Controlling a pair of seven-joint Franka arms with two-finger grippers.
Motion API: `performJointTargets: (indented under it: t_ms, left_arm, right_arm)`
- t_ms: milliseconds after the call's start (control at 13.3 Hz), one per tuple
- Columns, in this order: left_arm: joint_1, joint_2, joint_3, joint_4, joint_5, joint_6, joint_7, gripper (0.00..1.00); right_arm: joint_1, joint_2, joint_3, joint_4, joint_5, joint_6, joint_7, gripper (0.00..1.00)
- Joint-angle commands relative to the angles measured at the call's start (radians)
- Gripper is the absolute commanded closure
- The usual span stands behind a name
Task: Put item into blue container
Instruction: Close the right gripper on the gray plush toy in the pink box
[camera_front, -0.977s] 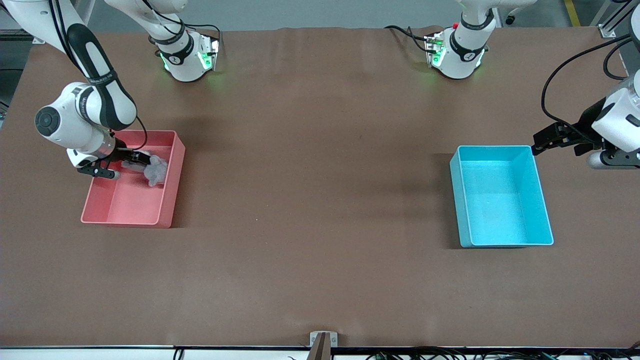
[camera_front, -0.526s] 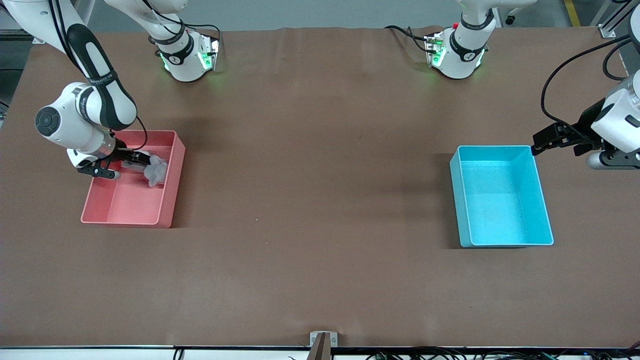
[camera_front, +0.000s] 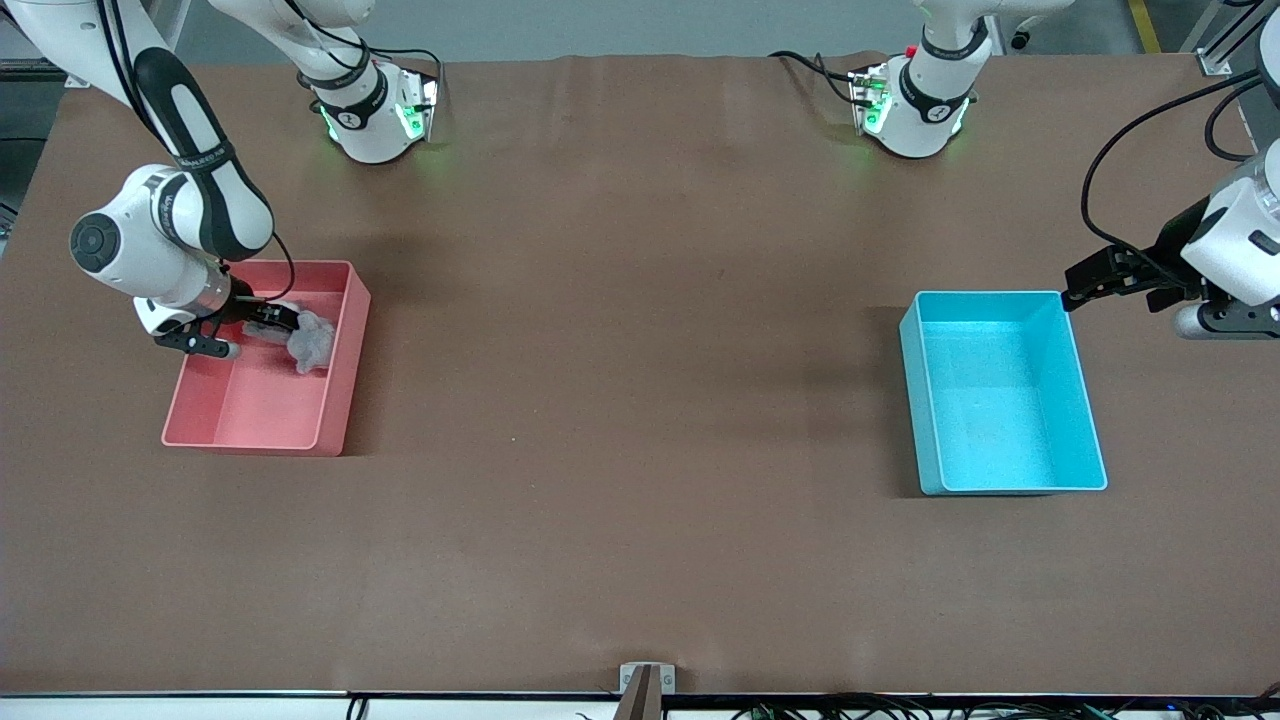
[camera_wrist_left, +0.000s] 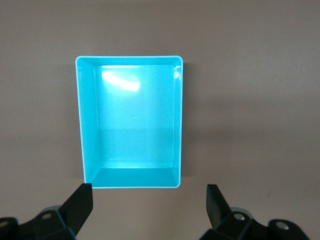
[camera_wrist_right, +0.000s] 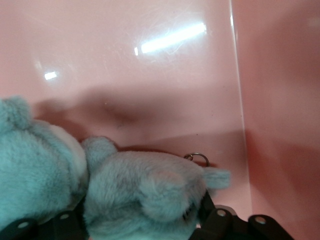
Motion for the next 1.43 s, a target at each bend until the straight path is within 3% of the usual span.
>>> performJointTargets:
  t_ms: [0,376,902,1353]
  left_arm:
    - [-0.003,0.005,-0.003,0.005,0.004,-0.002,-0.008,0.0]
    - [-0.003,0.005,-0.004,0.005,0.004,-0.002,-0.008,0.0]
    - [-0.003,0.005,-0.004,0.005,0.004,-0.002,-0.008,0.0]
    - [-0.003,0.005,-0.006,0.005,0.004,-0.002,-0.017,0.0]
  right_arm:
    - [-0.005,0.0,0.009,-0.008,0.013,0.012,0.007,0.33]
    - [-0.005,0.0,0.01,-0.008,0.013,0.008,0.006,0.53]
    - [-0.005,-0.002,0.009,-0.004,0.013,0.0,0.006,0.94]
    - [-0.005,-0.006,0.009,0.03,0.013,-0.056,0.006,0.99]
